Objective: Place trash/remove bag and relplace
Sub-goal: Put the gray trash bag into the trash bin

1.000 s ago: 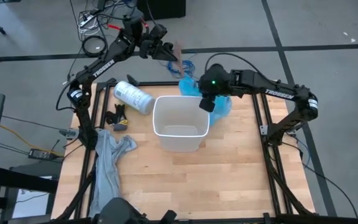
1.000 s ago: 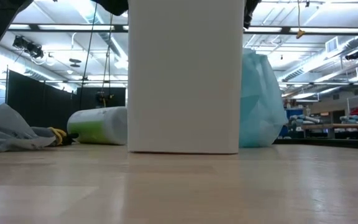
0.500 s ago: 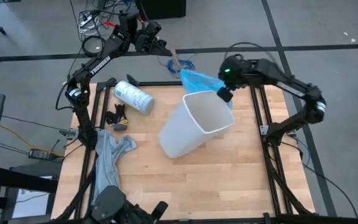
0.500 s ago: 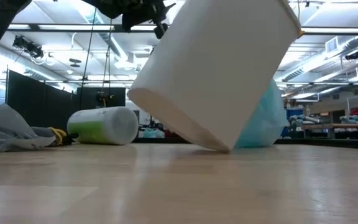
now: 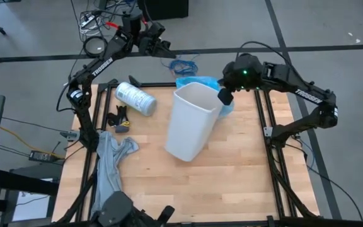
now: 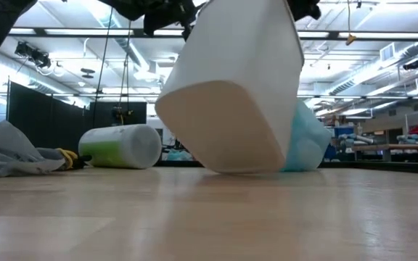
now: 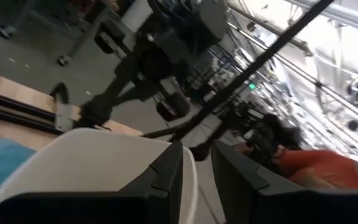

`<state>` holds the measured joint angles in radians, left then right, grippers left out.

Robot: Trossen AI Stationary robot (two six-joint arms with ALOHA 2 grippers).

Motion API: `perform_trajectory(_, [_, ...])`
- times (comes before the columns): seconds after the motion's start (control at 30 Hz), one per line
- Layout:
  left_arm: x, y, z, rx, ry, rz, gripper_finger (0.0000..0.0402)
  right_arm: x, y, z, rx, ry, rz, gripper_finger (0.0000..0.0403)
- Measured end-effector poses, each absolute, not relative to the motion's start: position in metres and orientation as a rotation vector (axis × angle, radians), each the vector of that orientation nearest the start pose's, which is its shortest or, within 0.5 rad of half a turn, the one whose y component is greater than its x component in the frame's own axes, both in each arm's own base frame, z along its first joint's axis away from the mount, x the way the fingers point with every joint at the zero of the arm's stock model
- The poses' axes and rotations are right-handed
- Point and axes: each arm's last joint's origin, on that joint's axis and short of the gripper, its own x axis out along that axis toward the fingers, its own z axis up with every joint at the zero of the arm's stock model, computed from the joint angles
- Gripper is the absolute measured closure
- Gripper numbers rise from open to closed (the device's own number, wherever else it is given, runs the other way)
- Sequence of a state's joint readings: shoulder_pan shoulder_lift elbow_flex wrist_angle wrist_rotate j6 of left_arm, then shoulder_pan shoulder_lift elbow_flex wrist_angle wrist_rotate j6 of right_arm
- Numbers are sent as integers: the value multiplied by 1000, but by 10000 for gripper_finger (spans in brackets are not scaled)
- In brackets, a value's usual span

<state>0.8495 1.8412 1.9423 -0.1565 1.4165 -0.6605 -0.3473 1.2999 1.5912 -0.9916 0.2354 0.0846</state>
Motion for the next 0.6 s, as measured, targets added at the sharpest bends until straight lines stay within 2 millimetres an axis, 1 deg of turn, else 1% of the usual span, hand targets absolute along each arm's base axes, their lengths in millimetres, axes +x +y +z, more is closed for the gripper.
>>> perform_trajectory(0.1, [296, 273, 435, -655, 201, -505, 310, 236, -93, 420, 110, 676, -585, 401])
perform_trajectory(0.2, [308, 260, 428, -650, 227, -494, 310, 250, -96, 413, 126, 681, -570, 401])
perform_trajectory(0.33, [324, 237, 417, -676, 303, -530, 310, 271, -98, 395, 176, 744, -453, 402])
perform_trajectory(0.47, [337, 216, 414, -669, 337, -589, 310, 293, -90, 377, 207, 804, -368, 402])
perform_trajectory(0.6, [345, 203, 415, -663, 348, -628, 310, 307, -77, 366, 176, 848, -334, 403])
